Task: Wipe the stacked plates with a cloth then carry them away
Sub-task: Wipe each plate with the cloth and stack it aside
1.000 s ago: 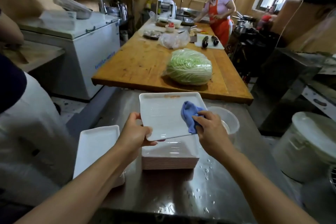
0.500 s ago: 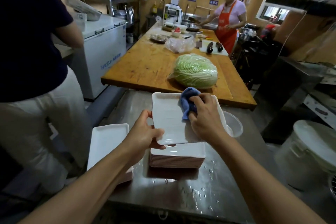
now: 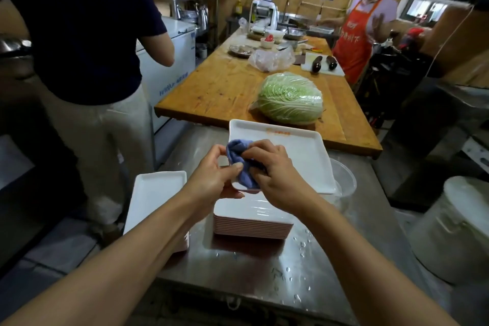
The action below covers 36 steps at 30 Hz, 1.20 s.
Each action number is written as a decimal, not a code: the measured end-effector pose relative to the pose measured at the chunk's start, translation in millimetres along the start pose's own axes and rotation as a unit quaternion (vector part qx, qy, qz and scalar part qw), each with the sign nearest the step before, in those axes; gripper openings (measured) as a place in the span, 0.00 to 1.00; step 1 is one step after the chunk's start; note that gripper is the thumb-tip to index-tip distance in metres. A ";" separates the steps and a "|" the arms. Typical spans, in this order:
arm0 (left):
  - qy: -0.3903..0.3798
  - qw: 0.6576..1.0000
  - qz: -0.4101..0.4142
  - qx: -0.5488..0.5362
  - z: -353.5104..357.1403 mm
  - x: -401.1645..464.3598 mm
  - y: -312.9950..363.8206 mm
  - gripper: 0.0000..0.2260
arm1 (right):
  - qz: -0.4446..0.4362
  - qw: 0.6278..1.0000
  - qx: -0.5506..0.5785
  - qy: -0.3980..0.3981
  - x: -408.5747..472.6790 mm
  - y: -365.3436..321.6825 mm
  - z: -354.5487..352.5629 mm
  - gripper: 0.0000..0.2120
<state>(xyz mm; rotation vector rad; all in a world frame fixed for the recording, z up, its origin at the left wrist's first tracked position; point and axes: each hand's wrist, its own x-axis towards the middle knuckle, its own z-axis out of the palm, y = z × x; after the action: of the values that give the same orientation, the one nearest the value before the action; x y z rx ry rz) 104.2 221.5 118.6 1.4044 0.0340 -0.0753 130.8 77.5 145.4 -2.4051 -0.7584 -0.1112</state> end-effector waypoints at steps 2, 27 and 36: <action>-0.003 1.000 0.006 -0.006 4.3 1.6 -0.2 0.08 | 0.011 1.000 0.008 -0.014 -5.9 4.5 -3.0 0.14; 0.121 0.990 -0.014 -0.069 26.1 26.7 0.9 0.06 | 0.091 0.971 -0.199 0.098 -56.2 67.0 -42.3 0.13; 0.109 0.994 0.002 0.012 33.2 13.0 6.4 0.08 | -0.028 0.989 -0.129 0.070 -6.9 33.5 -9.7 0.14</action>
<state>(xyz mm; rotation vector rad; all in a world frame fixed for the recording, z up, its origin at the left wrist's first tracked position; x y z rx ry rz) 117.0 189.4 129.5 1.4326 0.2125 0.0818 144.3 46.7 133.8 -2.5837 -0.7868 -0.4206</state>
